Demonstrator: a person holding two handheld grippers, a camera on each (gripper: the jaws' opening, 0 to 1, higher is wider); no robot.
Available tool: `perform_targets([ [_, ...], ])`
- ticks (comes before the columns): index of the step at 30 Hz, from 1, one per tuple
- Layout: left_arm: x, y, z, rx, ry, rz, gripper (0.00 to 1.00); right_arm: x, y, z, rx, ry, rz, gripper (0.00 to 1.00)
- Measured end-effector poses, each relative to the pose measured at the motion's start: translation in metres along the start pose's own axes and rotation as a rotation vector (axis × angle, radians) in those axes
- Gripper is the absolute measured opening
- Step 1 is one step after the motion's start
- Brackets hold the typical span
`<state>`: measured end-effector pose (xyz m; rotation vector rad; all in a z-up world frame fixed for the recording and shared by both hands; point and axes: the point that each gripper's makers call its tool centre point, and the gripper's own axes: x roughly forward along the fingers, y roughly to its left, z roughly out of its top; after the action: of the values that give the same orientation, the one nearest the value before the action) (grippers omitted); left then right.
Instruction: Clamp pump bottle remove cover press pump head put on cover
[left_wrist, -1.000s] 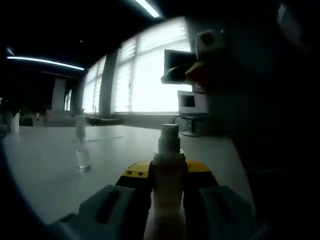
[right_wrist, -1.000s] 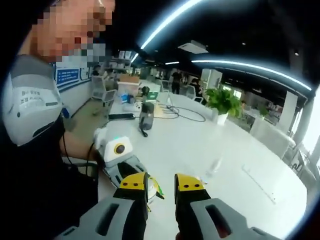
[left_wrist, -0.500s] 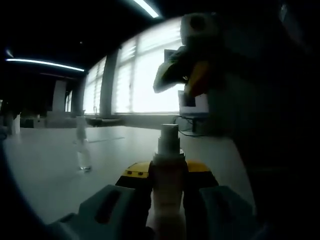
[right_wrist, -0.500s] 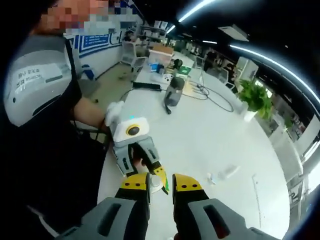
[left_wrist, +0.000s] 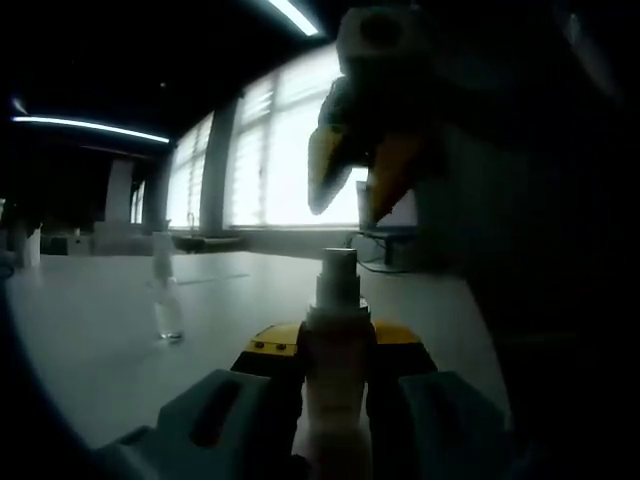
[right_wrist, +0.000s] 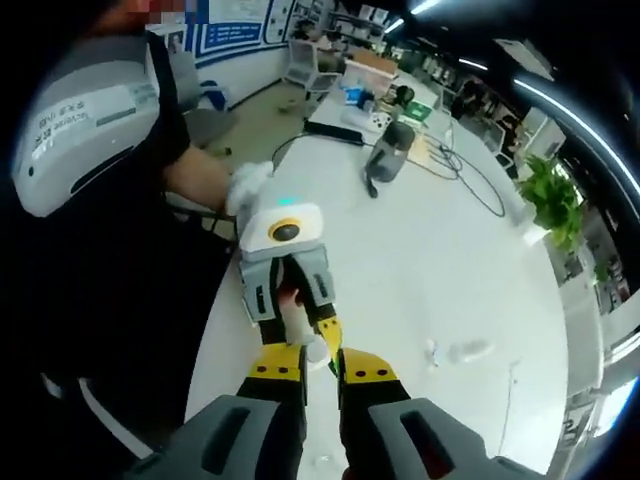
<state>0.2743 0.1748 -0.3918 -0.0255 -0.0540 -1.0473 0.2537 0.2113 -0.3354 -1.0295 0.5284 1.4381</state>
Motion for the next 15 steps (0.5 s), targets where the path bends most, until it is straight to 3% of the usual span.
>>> perform_targets([
  [15,0.0,-0.001,0.0,-0.015,0.005,-0.004,0.14,0.011,0.004,-0.003,-0.165,0.128,0.128,0.0],
])
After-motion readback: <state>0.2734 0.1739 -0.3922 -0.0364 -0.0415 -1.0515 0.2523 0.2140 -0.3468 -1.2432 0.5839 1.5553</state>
